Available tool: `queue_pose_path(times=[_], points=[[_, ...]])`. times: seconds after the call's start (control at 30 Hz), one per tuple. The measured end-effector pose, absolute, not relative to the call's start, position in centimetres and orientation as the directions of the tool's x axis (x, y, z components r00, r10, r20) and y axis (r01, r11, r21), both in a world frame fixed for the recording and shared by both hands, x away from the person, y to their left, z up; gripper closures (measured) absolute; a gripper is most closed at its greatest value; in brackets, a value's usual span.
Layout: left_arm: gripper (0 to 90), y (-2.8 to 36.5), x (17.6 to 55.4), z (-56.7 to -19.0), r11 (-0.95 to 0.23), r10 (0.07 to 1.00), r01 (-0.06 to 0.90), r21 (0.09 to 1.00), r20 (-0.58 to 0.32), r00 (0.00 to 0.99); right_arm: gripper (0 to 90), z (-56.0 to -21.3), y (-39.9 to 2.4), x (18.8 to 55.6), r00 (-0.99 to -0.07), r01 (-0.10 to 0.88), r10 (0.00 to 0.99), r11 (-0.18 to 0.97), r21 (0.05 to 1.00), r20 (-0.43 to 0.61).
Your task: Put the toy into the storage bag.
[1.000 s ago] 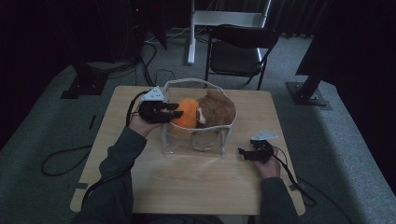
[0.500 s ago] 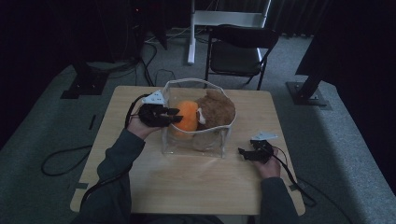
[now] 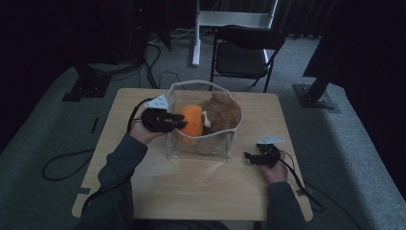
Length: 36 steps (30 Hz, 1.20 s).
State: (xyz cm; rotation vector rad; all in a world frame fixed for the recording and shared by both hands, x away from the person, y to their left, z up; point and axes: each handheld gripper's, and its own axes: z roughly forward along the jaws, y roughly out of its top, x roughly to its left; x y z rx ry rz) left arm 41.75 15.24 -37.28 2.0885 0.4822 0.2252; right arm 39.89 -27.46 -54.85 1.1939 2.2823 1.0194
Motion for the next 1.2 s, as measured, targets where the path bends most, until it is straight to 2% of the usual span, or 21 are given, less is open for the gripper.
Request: queue_pose_path(times=[0.2,0.47,0.67,0.87,1.2], points=[[67.5,15.6,41.5,-37.2,-0.453,0.413,0.246,0.857,-0.043,0.910,25.4,-54.8,-27.5,39.9,-0.573,0.553,0.820,0.380,0.742,0.007],[62.9,16.0,41.4,-36.8,-0.432,0.424,0.235,0.871,-0.033,0.905,25.4,-54.8,-27.5,39.9,-0.573,0.553,0.820,0.381,0.741,0.007],[61.0,16.7,41.3,-36.8,-0.401,0.451,0.243,0.883,-0.040,0.891,25.4,-54.8,-27.5,39.9,-0.572,0.553,0.820,0.379,0.742,0.007],[55.4,18.0,40.8,-36.5,-0.360,0.484,0.240,0.901,-0.040,0.874,25.4,-54.8,-27.5,39.9,-0.573,0.553,0.819,0.381,0.741,0.006],[53.5,19.9,40.3,-36.7,-0.292,0.552,0.256,0.921,-0.056,0.832,25.4,-54.8,-27.5,39.9,-0.572,0.553,0.820,0.381,0.741,0.006]])
